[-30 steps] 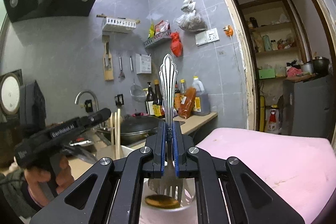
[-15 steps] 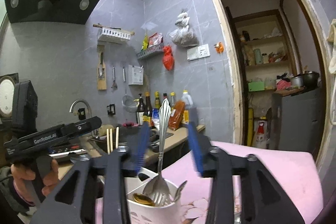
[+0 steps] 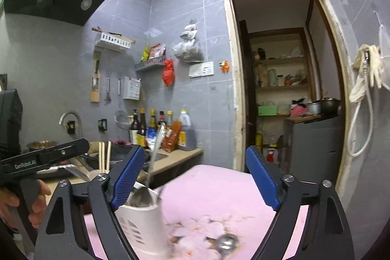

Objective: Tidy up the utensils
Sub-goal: 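Open both grippers to drop the fork and chopstick into the caddy, then move both grippers back to the last steel spoon and chopstick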

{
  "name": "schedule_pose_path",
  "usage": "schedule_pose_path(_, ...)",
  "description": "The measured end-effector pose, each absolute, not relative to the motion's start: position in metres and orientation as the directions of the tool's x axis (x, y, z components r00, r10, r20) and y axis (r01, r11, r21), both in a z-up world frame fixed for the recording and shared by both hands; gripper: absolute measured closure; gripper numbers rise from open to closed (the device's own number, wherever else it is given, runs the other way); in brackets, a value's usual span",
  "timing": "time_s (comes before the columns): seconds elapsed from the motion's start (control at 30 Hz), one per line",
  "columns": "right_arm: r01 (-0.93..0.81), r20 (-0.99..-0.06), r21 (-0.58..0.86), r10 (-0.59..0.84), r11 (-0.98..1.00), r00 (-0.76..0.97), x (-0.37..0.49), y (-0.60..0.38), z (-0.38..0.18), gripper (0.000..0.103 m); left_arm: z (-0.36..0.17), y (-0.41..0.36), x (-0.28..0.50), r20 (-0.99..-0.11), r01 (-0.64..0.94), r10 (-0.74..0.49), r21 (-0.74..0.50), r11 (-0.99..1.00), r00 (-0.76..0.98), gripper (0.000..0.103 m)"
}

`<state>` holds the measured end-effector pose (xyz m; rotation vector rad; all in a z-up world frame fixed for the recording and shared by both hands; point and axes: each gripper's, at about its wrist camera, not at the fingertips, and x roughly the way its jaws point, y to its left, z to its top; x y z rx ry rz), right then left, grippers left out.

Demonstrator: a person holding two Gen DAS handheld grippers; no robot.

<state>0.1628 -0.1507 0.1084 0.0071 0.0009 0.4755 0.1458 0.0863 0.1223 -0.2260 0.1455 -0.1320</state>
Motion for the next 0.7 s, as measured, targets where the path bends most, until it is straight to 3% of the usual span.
schedule_pose_path(0.17,-0.405,0.003,-0.026,0.405,0.914,0.914,0.149,-0.169,0.099,0.0,0.109,0.063,0.138,-0.134,0.13,-0.162,-0.22,0.967,0.978,0.011)
schedule_pose_path(0.5,-0.32,-0.059,-0.068,0.316,0.945,0.947,0.132,-0.202,0.076,0.0,0.084,0.023,0.13,-0.212,0.14,-0.178,-0.181,0.973,0.961,0.01)
schedule_pose_path(0.7,-0.307,-0.197,-0.075,0.288,0.949,0.937,0.137,-0.218,0.057,0.0,0.07,0.004,0.133,-0.341,0.155,-0.19,-0.126,0.98,0.921,0.01)
